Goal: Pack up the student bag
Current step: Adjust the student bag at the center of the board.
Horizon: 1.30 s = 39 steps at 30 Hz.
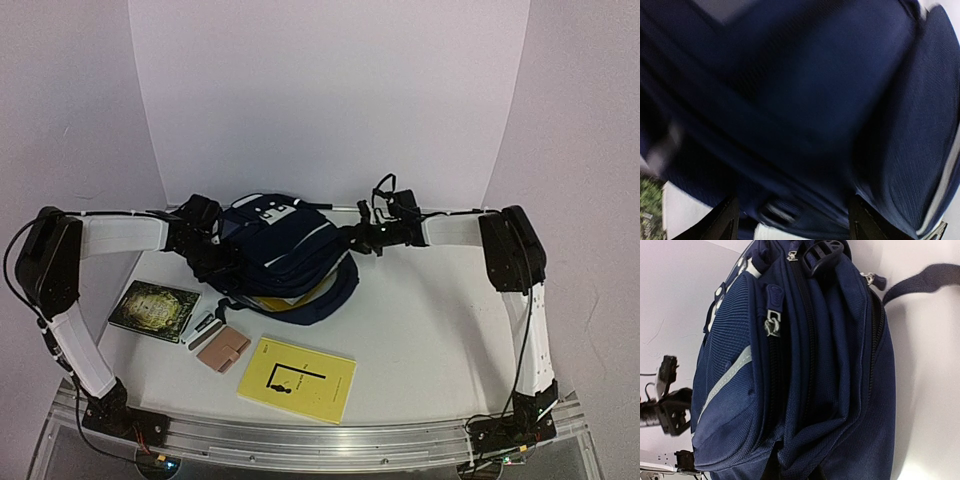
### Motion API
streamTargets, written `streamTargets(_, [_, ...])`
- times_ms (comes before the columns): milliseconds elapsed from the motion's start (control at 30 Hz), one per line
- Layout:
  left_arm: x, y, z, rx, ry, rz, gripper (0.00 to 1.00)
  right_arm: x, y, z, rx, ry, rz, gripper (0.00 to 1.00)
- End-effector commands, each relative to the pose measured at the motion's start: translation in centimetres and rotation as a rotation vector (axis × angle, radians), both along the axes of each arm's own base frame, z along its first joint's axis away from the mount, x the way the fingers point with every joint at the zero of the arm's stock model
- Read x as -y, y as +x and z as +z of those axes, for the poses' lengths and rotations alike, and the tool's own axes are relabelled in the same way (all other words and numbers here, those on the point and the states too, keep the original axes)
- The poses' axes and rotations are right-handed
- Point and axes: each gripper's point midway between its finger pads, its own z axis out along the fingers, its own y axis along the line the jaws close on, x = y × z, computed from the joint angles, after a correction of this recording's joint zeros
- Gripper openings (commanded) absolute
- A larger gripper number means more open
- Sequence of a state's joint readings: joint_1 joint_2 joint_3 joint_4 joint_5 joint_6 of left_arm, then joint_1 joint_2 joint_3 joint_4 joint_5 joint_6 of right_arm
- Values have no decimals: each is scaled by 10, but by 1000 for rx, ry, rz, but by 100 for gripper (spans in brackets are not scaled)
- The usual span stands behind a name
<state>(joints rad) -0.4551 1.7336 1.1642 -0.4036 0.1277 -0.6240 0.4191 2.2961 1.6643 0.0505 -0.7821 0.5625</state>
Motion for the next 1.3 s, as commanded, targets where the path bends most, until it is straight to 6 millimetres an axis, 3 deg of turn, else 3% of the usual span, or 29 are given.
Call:
streamTargets(0, [46,39,18,68,-132,-115,70,79,-10,35,32,-17,-70,0])
streamTargets(100, [80,54,21,82,-171,-202,68,110,-39,41,15,-14,-84,0])
streamTargets(133, [95,56,15,78,-165,-239,68,119,-54,33,-7,-27,-84,0])
streamTargets(267, [148,70,9,87,-166,-363,68,137,-111,36,0,-60,-58,0])
streamTargets(433, [206,93,9,134,-252,-475,66,143,-158,53,59,-63,-40,1])
streamTargets(533, [222,107,17,191,-300,-501,67,127,-168,57,108,-75,-7,11])
streamTargets(633, [217,128,39,261,-273,-467,69,79,-182,56,137,-90,119,24])
streamTargets(733, [198,140,64,304,-270,-416,72,43,-178,56,143,-95,185,34])
streamTargets(800, [182,143,80,330,-254,-383,75,30,-167,63,147,-81,196,40])
streamTargets(900, [164,133,103,358,-205,-357,82,25,-161,84,184,-64,209,61])
streamTargets(967, [151,119,102,342,-179,-340,86,34,-170,103,251,-88,219,70])
streamTargets(1033, [139,103,115,357,-172,-331,89,53,-181,111,296,-157,224,78])
streamTargets(1133, [129,76,105,336,-129,-343,91,94,-180,122,318,-224,156,80])
streamTargets(1267, [137,41,99,318,-128,-431,89,148,-170,97,319,-337,98,76])
